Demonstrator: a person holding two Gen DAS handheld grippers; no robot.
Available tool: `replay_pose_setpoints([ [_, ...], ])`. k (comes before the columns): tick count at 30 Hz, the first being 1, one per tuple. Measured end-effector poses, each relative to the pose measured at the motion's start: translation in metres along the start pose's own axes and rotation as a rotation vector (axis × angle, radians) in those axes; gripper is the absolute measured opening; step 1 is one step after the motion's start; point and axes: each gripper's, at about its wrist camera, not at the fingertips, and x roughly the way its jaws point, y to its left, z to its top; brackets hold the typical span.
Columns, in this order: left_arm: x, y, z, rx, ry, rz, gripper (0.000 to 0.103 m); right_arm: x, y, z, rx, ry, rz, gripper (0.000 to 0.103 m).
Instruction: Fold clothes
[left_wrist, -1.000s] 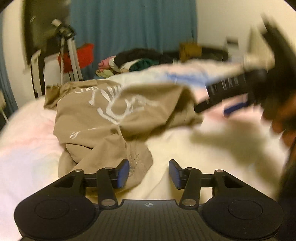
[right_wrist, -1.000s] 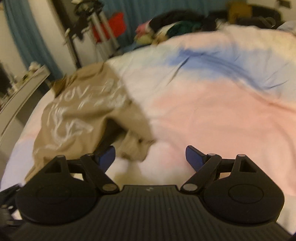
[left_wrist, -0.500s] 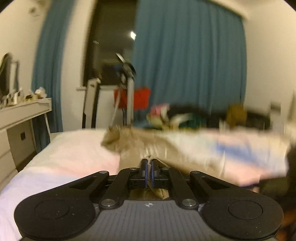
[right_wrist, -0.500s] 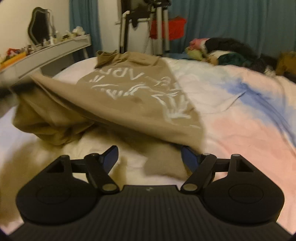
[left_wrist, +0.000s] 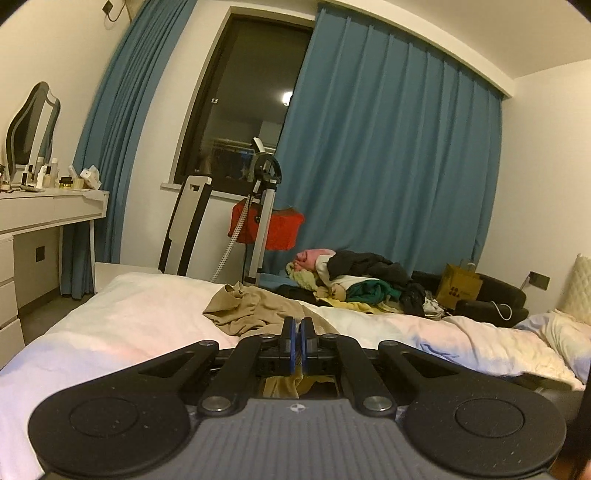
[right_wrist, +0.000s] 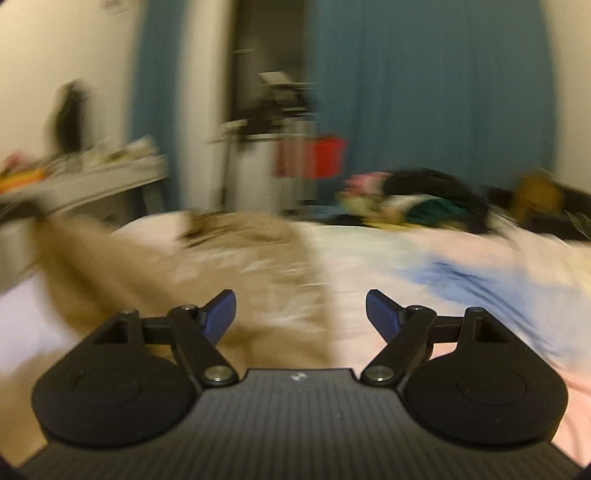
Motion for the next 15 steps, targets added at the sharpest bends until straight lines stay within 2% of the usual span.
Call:
replay_pose_setpoints([
  [2,0.000,-0.003,-0.003,0.011,0.003,-0.002,0.003,0.002,0.037,-0.007,-0.134,0.003,0.095,0.078],
  [5,0.002,-0.007,-0.010,0.028,0.010,-0.002,0.003,0.017,0.076,-0.020,-0.314,-0.012,0.076,0.078],
  [6,0.004,-0.008,-0.012,0.034,0.016,-0.001,0.003,0.026,0.080,-0.022,-0.326,-0.004,0.042,0.078],
  [8,0.009,-0.010,-0.016,0.048,0.035,0.004,0.003,0.040,0.070,-0.022,-0.252,0.018,-0.020,0.078],
  [10,0.015,-0.012,-0.021,0.051,0.058,0.001,0.003,0.043,0.041,-0.019,-0.093,0.021,-0.068,0.078],
  [13,0.022,-0.017,-0.029,0.060,0.089,-0.007,0.003,0.050,0.031,-0.023,-0.052,0.098,-0.083,0.080],
  [15,0.020,-0.025,-0.032,0.091,0.077,-0.032,0.002,0.055,0.025,-0.025,-0.029,0.151,-0.093,0.080],
])
